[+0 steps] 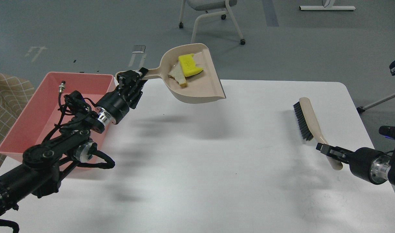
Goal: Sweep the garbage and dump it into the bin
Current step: 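Lift the loaded dustpan with the left gripper over the pink bin, then tip the dustpan with the left gripper to dump contents into bin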
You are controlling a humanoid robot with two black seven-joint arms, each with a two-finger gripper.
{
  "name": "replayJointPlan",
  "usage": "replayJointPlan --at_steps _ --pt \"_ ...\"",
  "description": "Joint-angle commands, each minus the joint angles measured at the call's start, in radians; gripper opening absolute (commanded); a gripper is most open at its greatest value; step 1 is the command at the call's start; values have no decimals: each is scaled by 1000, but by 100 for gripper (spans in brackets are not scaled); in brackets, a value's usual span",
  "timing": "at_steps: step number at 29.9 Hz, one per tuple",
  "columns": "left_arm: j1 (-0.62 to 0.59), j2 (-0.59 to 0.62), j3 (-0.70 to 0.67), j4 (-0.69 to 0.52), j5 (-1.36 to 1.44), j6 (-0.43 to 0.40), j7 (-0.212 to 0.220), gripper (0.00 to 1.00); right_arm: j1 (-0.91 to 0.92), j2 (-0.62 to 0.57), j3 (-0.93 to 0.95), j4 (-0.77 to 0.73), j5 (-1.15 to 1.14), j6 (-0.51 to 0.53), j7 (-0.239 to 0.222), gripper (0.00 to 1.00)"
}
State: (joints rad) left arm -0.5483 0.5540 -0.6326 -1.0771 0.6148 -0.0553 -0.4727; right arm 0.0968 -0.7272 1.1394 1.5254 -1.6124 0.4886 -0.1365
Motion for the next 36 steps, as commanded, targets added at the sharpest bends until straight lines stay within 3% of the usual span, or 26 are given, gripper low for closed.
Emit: replayJointPlan --at_steps 1,4,14,20,26,30,36 --pt "13 136 -28 -104 -9 -4 -1 8 0 5 0 -5 0 0 0 0" --pt "42 263 -39 -159 -19 -24 -12 8 0 8 0 -11 0 0 0 0" --pt "174 418 -98 -152 -128 -121 -16 12 0 11 16 -40 2 0 6 0" --pt "211 524 -95 -133 -132 -228 -16 11 1 9 26 -40 8 0 9 0" --pt "212 610 -95 -29 -132 -314 -16 11 0 9 30 -40 9 0 9 0" --pt "212 688 -81 35 -118 -429 -16 11 0 11 48 -40 9 0 9 0" --pt "211 719 -76 164 -58 -433 -16 10 0 11 49 -39 11 0 9 0"
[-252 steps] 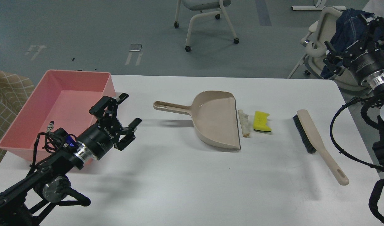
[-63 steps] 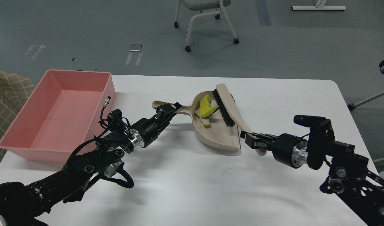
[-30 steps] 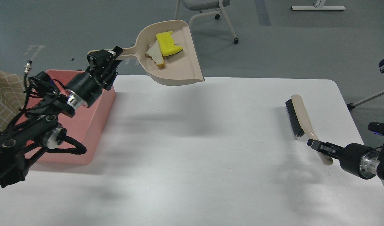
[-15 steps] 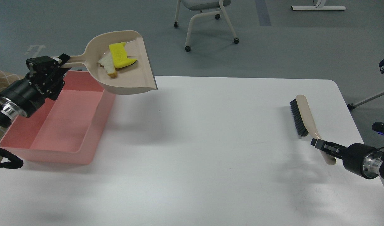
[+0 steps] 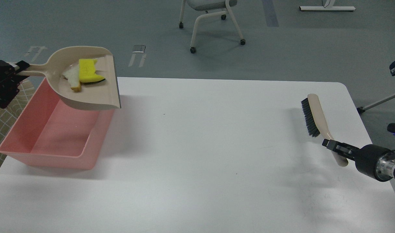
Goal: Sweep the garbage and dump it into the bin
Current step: 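Tip the dustpan with the left gripper to dump contents into bin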
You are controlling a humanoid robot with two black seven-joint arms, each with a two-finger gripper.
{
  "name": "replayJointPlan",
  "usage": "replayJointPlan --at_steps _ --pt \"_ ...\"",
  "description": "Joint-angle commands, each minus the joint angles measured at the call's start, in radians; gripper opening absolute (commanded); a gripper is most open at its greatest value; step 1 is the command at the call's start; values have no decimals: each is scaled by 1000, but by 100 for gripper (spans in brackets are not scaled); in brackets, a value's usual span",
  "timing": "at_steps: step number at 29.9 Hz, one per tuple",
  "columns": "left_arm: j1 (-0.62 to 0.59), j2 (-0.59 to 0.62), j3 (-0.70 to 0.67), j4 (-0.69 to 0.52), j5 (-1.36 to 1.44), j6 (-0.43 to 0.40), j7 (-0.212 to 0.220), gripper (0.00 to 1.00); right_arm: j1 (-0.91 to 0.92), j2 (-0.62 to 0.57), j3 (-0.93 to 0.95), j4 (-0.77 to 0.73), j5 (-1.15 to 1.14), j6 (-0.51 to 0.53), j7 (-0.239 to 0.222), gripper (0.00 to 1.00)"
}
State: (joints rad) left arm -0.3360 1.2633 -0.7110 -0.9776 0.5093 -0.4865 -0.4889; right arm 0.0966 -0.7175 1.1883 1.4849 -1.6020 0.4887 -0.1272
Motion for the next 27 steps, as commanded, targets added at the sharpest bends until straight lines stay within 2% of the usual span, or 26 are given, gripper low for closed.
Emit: replayJointPlan --at_steps 1,6,12,20,27 --pt "-1 11 2 76 73 -2 0 10 0 1 1 3 0 0 0 0" --pt "-20 -4 -7 112 244 -2 0 10 0 7 1 6 0 0 0 0" --pt "-23 -7 -4 117 276 -2 0 10 0 12 10 12 4 0 18 0" --pt "-165 19 -2 85 455 -2 0 10 0 42 14 8 4 0 24 0" --pt "-201 44 -2 20 592 -2 0 11 0 69 14 6 4 0 24 0"
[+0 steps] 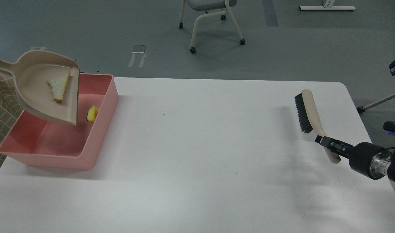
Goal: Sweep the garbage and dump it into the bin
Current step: 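Tip the dustpan with the left gripper to dump contents into bin, then lower the empty dustpan back onto the table with the left gripper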
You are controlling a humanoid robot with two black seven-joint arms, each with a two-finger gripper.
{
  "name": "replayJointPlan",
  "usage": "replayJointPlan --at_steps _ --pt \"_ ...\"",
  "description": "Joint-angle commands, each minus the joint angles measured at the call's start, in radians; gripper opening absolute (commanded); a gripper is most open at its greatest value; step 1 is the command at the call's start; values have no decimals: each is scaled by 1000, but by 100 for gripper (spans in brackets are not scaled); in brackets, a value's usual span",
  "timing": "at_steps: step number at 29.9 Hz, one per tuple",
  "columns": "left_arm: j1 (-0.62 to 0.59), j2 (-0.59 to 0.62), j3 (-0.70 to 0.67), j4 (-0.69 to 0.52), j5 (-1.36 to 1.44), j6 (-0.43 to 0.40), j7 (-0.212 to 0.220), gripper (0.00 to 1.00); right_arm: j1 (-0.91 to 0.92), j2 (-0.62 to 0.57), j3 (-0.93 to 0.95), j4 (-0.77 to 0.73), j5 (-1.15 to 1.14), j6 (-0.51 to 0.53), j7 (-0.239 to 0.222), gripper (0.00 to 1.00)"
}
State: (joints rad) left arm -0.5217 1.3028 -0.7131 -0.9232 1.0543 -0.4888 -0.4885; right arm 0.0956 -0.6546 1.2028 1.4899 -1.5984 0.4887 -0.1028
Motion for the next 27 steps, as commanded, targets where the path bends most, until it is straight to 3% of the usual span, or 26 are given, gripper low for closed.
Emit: replayJointPlan --at_steps 1,10,16,27 --pt "-30 4 0 -43 50 0 0 11 1 6 3 1 0 0 0 0" --pt "-193 6 -8 -103 29 0 0 12 -7 3 20 3 0 0 0 0" --pt "-204 -37 -5 -121 -79 0 0 12 -5 4 21 7 0 0 -6 0" --pt "-71 -401 12 -120 -198 0 0 12 4 -10 11 0 -12 0 -18 0"
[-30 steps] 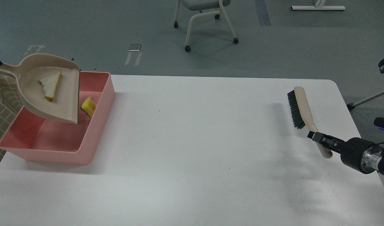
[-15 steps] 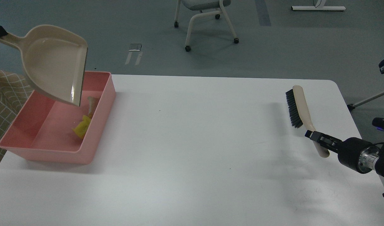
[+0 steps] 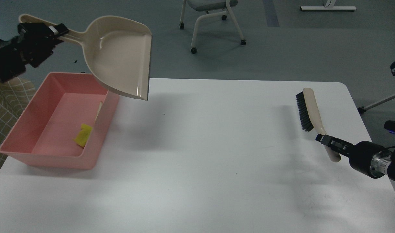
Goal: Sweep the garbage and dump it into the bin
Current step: 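Lower the empty dustpan back onto the table with the left gripper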
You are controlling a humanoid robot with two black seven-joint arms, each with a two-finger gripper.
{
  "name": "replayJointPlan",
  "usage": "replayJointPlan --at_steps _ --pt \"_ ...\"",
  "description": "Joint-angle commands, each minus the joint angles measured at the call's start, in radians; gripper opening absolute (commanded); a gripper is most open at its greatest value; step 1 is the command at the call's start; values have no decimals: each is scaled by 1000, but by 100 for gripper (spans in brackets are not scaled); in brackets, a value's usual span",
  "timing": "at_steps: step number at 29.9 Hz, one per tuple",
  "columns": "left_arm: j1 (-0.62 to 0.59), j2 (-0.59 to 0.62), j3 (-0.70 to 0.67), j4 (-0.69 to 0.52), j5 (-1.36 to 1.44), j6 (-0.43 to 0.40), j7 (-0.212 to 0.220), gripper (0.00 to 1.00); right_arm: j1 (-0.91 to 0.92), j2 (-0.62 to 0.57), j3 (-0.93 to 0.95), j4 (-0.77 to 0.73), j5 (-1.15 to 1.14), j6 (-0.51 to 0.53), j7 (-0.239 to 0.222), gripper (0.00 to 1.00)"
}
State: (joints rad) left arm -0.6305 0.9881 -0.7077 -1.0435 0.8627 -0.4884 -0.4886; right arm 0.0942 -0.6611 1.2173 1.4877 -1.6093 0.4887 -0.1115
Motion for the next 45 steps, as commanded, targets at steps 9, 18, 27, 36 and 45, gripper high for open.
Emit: replayJointPlan --at_steps 9,18,27,36,45 --pt "89 -342 82 14 -8 106 16 12 -21 -84 -13 19 -3 0 -19 0" --pt "110 -485 114 20 -8 214 110 12 -65 -123 -13 95 0 0 -16 0" --pt "182 -536 140 46 -8 295 116 13 -128 -160 -13 149 -3 0 -16 0" --pt "206 -542 137 31 -11 321 114 63 -145 -160 -15 146 -4 0 -16 0" --pt "204 -526 143 31 -14 307 128 92 -148 -158 -15 146 -4 0 -16 0"
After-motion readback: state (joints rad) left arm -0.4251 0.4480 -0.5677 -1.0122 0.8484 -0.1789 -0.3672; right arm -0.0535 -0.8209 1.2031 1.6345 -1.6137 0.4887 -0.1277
